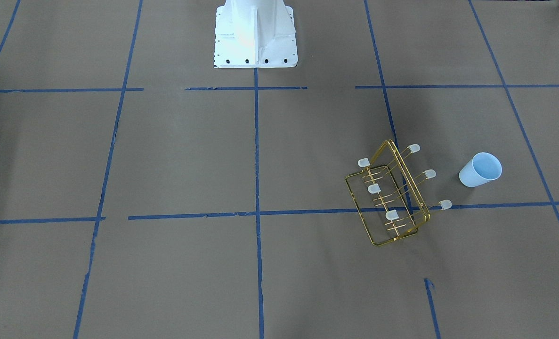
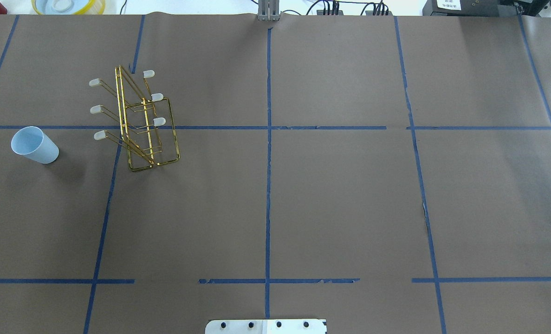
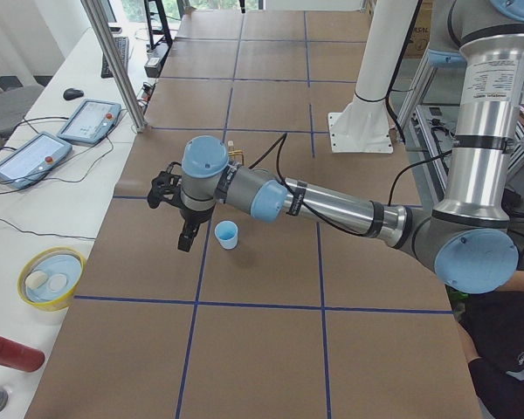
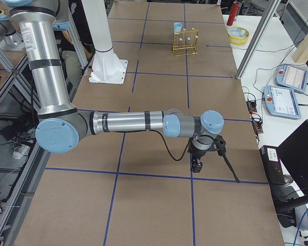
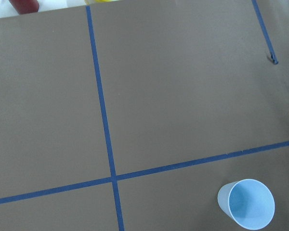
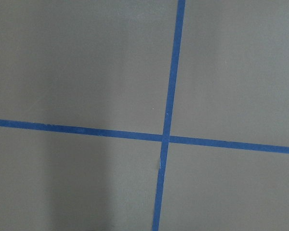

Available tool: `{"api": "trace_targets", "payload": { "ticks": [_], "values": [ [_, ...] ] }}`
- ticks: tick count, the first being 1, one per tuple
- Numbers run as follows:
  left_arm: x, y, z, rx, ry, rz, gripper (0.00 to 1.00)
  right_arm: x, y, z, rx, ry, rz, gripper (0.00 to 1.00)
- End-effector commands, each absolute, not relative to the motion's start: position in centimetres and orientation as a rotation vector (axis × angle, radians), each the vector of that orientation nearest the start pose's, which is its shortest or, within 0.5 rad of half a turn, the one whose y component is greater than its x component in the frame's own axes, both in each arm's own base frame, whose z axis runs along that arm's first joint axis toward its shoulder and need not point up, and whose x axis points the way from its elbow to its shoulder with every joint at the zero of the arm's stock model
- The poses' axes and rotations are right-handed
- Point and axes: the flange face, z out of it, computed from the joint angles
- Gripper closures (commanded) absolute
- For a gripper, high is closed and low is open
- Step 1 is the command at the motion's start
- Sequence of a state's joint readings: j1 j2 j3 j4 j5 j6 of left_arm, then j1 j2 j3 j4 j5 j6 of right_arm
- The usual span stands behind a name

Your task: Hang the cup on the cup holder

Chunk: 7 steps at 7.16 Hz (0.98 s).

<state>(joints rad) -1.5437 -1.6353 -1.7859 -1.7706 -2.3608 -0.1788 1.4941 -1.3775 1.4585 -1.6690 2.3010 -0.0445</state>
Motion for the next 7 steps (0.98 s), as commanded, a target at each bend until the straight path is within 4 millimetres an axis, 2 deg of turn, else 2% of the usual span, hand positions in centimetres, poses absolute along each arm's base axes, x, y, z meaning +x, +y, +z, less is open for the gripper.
{"api": "trace_targets", "payload": {
  "ticks": [1,2,4,5,7],
  "values": [
    [-1.2,-51.5,44.8,0.459,0.781,0.014,0.00,2.3,-57.4,62.4,-0.028,-0.730,-0.108,0.00],
    [1.3,-51.0,43.7,0.496,0.785,-0.034,0.00,2.3,-57.4,62.4,-0.028,-0.730,-0.110,0.00],
    [3.8,-51.0,42.5,0.593,0.755,-0.085,0.00,2.3,-57.4,62.4,-0.028,-0.730,-0.110,0.00],
    [6.1,-50.6,41.6,0.625,0.774,-0.115,0.00,2.3,-57.4,62.4,-0.028,-0.730,-0.110,0.00],
    [10.8,-47.2,42.2,0.710,0.803,-0.246,0.00,2.3,-57.4,62.4,-0.028,-0.730,-0.110,0.00]
  ]
}}
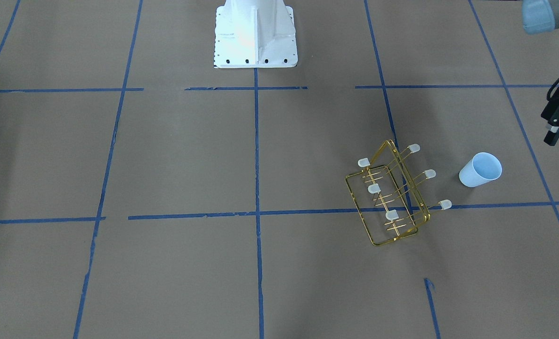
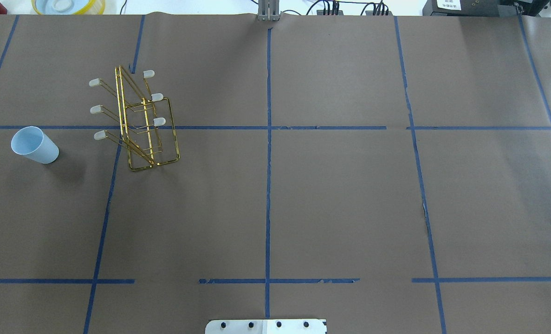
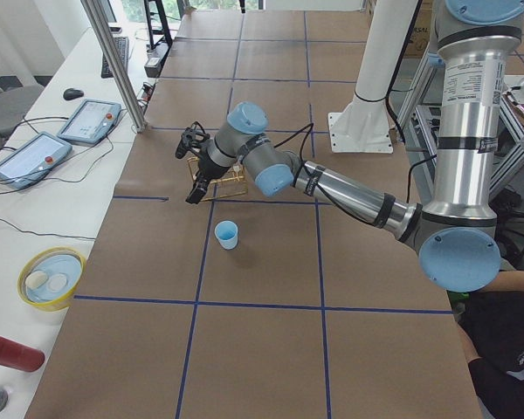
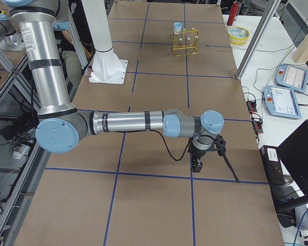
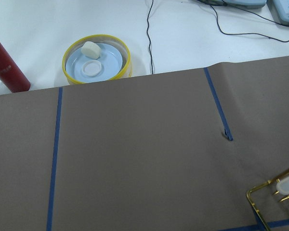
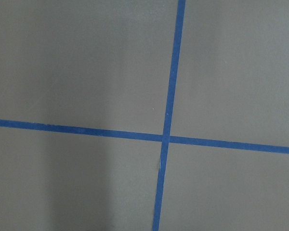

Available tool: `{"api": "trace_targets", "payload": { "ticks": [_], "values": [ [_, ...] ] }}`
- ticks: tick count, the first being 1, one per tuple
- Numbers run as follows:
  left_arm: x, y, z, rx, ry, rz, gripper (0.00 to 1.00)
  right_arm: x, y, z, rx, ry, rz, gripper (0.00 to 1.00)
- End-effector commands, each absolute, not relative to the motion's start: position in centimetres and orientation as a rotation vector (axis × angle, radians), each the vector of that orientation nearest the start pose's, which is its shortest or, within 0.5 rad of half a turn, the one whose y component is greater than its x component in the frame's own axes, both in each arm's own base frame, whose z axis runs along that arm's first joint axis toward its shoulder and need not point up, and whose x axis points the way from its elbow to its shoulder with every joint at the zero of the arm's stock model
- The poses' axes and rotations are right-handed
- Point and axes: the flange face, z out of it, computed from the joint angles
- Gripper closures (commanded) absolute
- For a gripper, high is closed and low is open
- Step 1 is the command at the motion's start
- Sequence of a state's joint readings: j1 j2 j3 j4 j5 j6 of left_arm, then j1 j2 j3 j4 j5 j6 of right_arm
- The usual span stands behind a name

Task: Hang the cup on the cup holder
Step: 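Move the left gripper down to the light blue cup's rim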

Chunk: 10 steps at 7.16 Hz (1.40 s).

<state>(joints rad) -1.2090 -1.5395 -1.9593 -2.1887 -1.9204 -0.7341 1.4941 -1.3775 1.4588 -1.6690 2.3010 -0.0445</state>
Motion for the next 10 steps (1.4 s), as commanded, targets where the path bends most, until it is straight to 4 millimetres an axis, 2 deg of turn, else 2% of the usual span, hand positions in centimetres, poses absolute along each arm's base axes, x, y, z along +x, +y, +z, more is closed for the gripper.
{"api": "trace_targets", "payload": {
  "ticks": [1,5,6,8,10],
  "values": [
    [13.2,-45.5,43.1,0.719,0.828,-0.294,0.00,2.3,-57.4,62.4,-0.028,-0.730,-0.110,0.00],
    [18.3,-39.0,48.4,0.805,0.800,-0.479,0.00,2.3,-57.4,62.4,-0.028,-0.730,-0.110,0.00],
    [19.2,-38.3,49.9,0.834,0.771,-0.529,0.00,2.2,-57.4,62.4,-0.028,-0.730,-0.111,0.00],
    [23.0,-36.6,54.3,0.922,0.672,-0.632,0.00,2.3,-57.4,62.4,-0.028,-0.730,-0.110,0.00],
    [25.4,-34.8,57.7,0.999,0.607,-0.656,0.00,2.3,-57.4,62.4,-0.028,-0.730,-0.110,0.00]
  ]
}}
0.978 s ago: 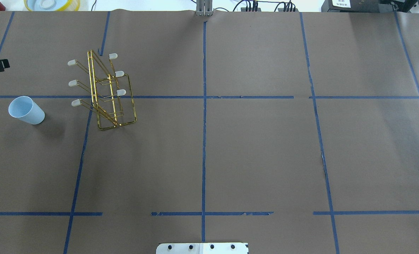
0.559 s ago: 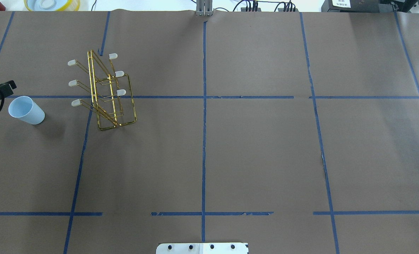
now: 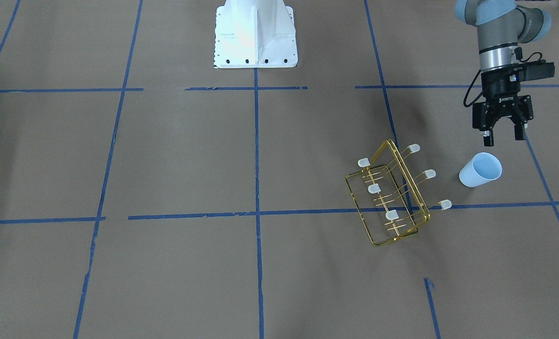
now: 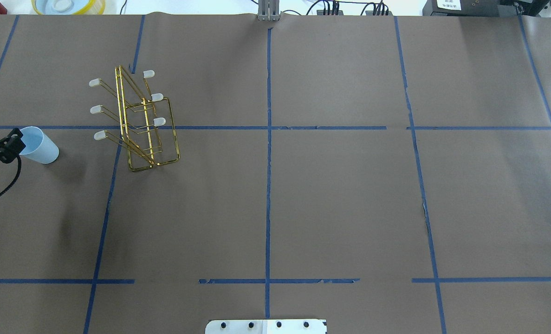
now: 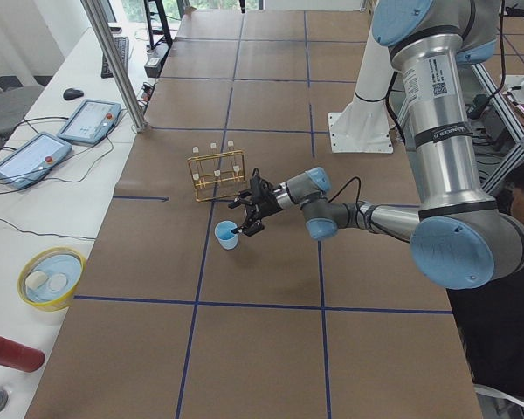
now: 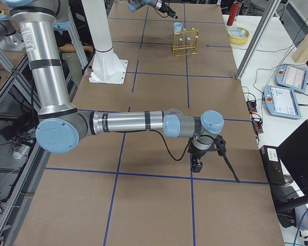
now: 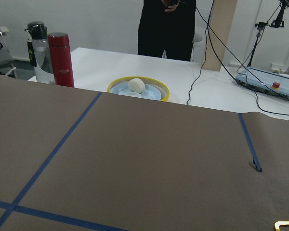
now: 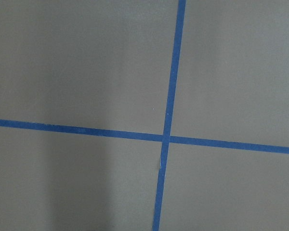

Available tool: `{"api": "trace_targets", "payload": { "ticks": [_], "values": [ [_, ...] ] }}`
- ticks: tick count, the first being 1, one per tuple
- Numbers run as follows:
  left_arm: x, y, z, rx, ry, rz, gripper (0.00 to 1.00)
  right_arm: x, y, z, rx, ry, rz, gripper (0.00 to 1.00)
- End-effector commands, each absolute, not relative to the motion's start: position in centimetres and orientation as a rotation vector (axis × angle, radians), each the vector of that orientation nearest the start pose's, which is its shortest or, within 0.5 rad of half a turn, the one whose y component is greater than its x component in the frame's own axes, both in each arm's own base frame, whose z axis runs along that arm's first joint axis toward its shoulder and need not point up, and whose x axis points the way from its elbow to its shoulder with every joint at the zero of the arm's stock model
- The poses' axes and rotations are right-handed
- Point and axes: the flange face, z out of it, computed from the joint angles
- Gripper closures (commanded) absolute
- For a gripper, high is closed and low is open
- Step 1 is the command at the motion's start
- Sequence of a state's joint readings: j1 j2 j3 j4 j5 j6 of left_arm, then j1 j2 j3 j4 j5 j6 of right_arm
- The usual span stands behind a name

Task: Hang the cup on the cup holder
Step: 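Move the left gripper down to the light blue cup's rim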

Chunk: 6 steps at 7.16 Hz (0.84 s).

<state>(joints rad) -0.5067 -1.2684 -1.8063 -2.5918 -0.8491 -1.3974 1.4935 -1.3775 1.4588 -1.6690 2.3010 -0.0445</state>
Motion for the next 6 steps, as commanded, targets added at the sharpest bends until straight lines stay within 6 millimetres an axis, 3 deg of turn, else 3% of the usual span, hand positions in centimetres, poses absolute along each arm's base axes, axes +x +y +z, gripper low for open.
{"api": "trace_targets", "payload": {
  "ticks": [1,4,6],
  "values": [
    [26.8,-33.9,58.8,1.029,0.599,-0.650,0.00,2.3,-57.4,62.4,-0.028,-0.730,-0.110,0.00],
    [29.1,-32.0,60.7,1.130,0.585,-0.649,0.00,2.3,-57.4,62.4,-0.028,-0.730,-0.110,0.00],
    [31.5,-32.6,62.0,1.156,0.556,-0.639,0.00,2.3,-57.4,62.4,-0.028,-0.730,-0.110,0.00]
  ]
}}
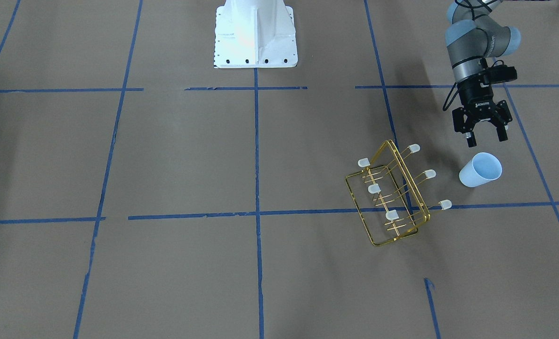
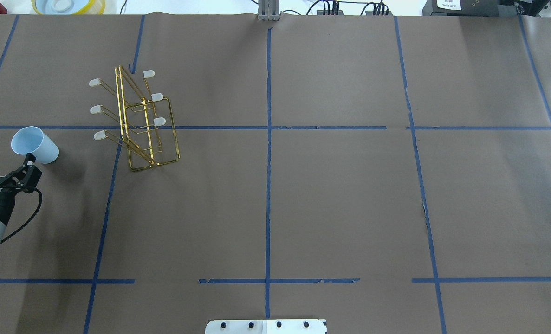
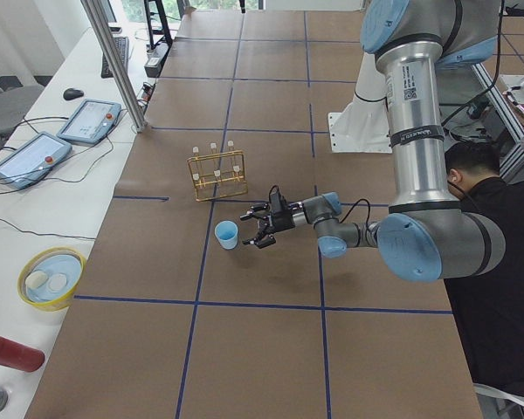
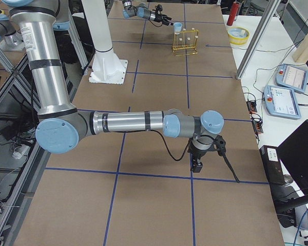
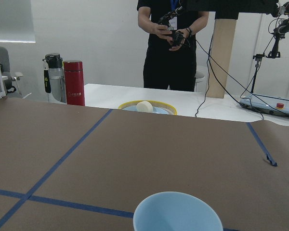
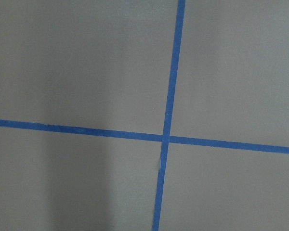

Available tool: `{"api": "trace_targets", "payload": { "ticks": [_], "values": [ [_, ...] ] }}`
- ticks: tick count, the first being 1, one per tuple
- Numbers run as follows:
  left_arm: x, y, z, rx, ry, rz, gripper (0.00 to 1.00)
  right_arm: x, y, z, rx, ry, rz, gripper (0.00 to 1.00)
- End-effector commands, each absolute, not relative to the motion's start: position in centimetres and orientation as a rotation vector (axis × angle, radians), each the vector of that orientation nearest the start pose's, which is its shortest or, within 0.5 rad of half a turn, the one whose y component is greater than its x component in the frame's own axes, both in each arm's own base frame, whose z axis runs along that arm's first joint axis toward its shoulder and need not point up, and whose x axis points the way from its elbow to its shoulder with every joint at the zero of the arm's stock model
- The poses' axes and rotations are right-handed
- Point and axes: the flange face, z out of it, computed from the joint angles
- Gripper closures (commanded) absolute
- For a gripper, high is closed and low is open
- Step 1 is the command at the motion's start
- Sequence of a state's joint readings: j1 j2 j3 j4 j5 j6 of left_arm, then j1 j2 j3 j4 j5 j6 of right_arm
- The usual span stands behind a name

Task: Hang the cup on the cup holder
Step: 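Close the left gripper on the light blue cup's rim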

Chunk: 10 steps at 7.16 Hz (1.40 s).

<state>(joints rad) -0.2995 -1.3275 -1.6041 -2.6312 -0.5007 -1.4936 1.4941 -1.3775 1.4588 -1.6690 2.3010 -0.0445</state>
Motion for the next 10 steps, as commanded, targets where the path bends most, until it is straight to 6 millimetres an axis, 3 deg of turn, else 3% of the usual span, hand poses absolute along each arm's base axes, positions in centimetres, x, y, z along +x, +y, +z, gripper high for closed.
{"api": "trace_targets", "payload": {
  "ticks": [1,5,7,9,10],
  "values": [
    [32.0,-32.7,62.3,1.149,0.552,-0.632,0.00,2.3,-57.4,62.4,-0.028,-0.730,-0.110,0.00],
    [34.4,-33.2,63.3,1.116,0.561,-0.616,0.00,2.3,-57.4,62.4,-0.028,-0.730,-0.108,0.00],
    [33.4,-34.4,64.4,1.083,0.543,-0.623,0.00,2.3,-57.4,62.4,-0.028,-0.730,-0.110,0.00],
    [33.5,-35.9,63.5,1.072,0.540,-0.617,0.00,2.3,-57.4,62.4,-0.028,-0.730,-0.110,0.00],
    [33.8,-37.4,62.1,1.084,0.528,-0.601,0.00,2.3,-57.4,62.4,-0.028,-0.730,-0.110,0.00]
  ]
}}
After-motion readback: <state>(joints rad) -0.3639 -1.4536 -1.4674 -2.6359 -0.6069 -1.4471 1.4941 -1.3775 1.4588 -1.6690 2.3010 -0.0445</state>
